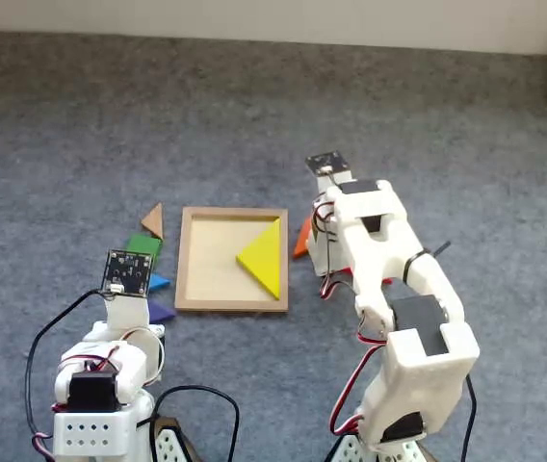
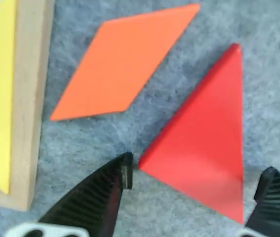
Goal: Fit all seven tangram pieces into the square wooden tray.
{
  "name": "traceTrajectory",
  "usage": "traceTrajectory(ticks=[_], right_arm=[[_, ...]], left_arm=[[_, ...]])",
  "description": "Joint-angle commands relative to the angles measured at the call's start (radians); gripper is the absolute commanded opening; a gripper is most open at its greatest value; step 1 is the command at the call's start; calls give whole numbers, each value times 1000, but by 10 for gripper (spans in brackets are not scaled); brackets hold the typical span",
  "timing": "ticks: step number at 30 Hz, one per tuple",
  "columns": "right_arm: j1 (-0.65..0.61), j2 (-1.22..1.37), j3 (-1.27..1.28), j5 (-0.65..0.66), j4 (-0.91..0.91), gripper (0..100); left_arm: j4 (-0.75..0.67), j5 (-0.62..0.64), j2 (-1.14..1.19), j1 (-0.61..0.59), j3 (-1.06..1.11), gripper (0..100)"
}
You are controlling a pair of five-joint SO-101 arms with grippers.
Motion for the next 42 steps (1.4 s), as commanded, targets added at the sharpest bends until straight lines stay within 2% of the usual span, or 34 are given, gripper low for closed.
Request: traceTrajectory(ticks=[1, 16, 22, 32, 42], right_arm=[[1, -5, -24, 14, -33, 379], [22, -4, -24, 17, -65, 331], [22, -8, -24, 17, -65, 243], [24, -13, -28, 17, -61, 235], [7, -251, 87, 83, -65, 235]], left_arm=[[3, 6, -25, -15, 19, 6], [3, 6, -25, -15, 19, 6], [3, 6, -25, -15, 19, 6], [3, 6, -25, -15, 19, 6], [3, 6, -25, -15, 19, 6]])
